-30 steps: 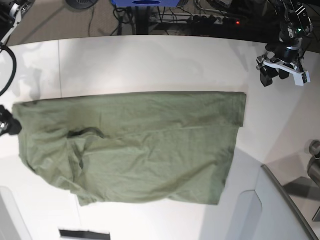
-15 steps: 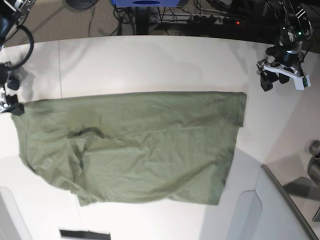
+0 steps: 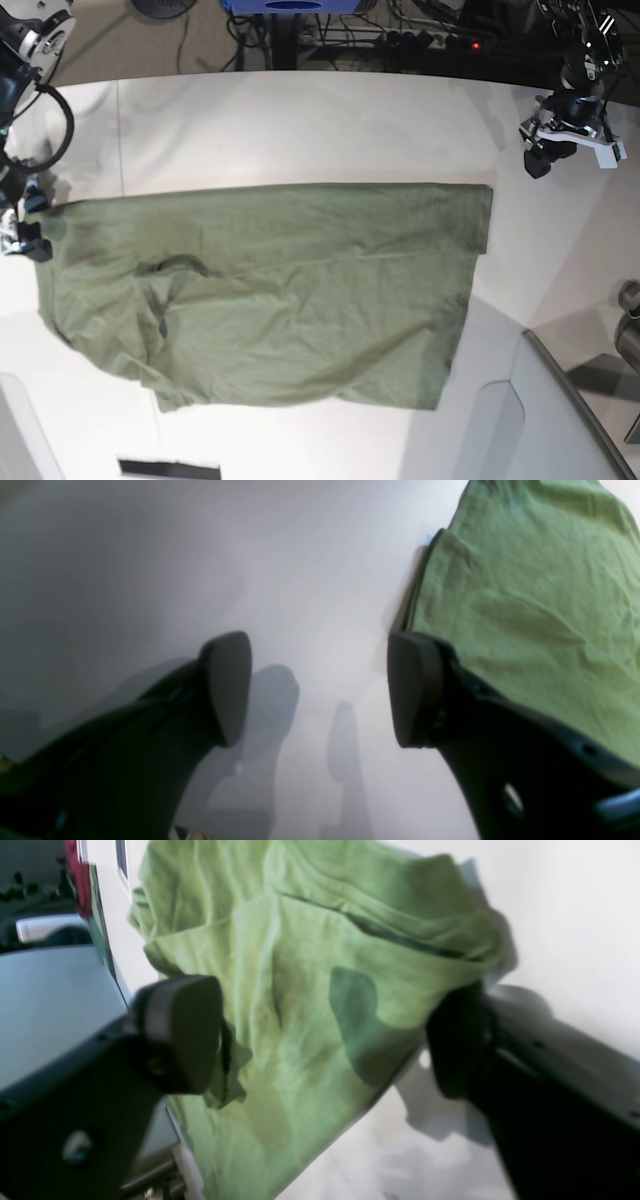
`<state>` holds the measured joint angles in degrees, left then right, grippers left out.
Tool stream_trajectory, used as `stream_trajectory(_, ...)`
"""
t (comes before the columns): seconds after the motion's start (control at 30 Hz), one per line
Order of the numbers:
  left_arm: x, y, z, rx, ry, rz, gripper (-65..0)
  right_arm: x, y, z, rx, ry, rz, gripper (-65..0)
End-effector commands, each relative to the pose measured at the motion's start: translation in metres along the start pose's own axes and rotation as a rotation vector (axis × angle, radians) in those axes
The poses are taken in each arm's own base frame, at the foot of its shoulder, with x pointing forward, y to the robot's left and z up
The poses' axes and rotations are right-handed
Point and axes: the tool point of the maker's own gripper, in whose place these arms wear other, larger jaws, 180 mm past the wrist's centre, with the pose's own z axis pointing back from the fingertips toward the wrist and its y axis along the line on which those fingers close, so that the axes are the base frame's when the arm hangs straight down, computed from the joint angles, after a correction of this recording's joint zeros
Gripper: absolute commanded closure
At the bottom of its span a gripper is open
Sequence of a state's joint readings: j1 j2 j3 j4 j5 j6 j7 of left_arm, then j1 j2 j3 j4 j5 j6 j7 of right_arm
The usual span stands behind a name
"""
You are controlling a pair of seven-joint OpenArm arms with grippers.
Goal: Layout the t-shirt on the table in an organized manner, then fold the t-shirt properly
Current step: 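Grasp the shirt's corners with both grippers at the folded edge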
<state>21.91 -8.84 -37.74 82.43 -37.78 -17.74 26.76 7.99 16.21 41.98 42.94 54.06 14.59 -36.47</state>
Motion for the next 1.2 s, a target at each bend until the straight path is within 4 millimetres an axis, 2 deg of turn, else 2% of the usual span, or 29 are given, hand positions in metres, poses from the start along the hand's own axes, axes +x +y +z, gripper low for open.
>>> stream_trajectory(0.0,0.013,-0.003,0.001,-0.015,-0.038,-0.008,-41.1,0.006,-0.004,0.002,-0.025,0.001,0.008,-51.2)
stream_trajectory(0.13,0.013,-0.003,0.001,-0.015,-0.038,-0.008,-41.1,0.000,-0.011,0.000,-0.038,0.014,-0.016,-40.4)
stream_trajectory(0.4,0.013,-0.007,-0.001,-0.024,-0.037,-0.008,-41.1,0.000,-0.010,-0.001,-0.036,0.013,-0.015,-9.9)
stream_trajectory(0.5,0.013,-0.009,-0.002,-0.028,-0.037,-0.007,-41.1,-0.001,-0.010,-0.001,-0.037,0.014,-0.017,-0.3)
stream_trajectory(0.63,0.013,-0.012,-0.004,-0.037,-0.040,0.002,-41.8,-0.003,-0.011,-0.001,-0.036,0.021,-0.021,-0.6)
stream_trajectory(0.7,0.011,-0.023,-0.012,-0.060,-0.033,0.001,-42.0,-0.004,-0.011,-0.001,-0.038,0.022,-0.021,-0.6)
stream_trajectory(0.9,-0.012,-0.031,-0.048,-0.075,0.044,0.078,-41.3,-0.005,-0.012,-0.001,-0.039,0.025,-0.022,-0.6)
stream_trajectory(1.17,-0.039,-0.053,-0.074,-0.111,0.125,0.117,-41.0,-0.005,-0.018,0.002,-0.051,0.026,-0.021,-0.6)
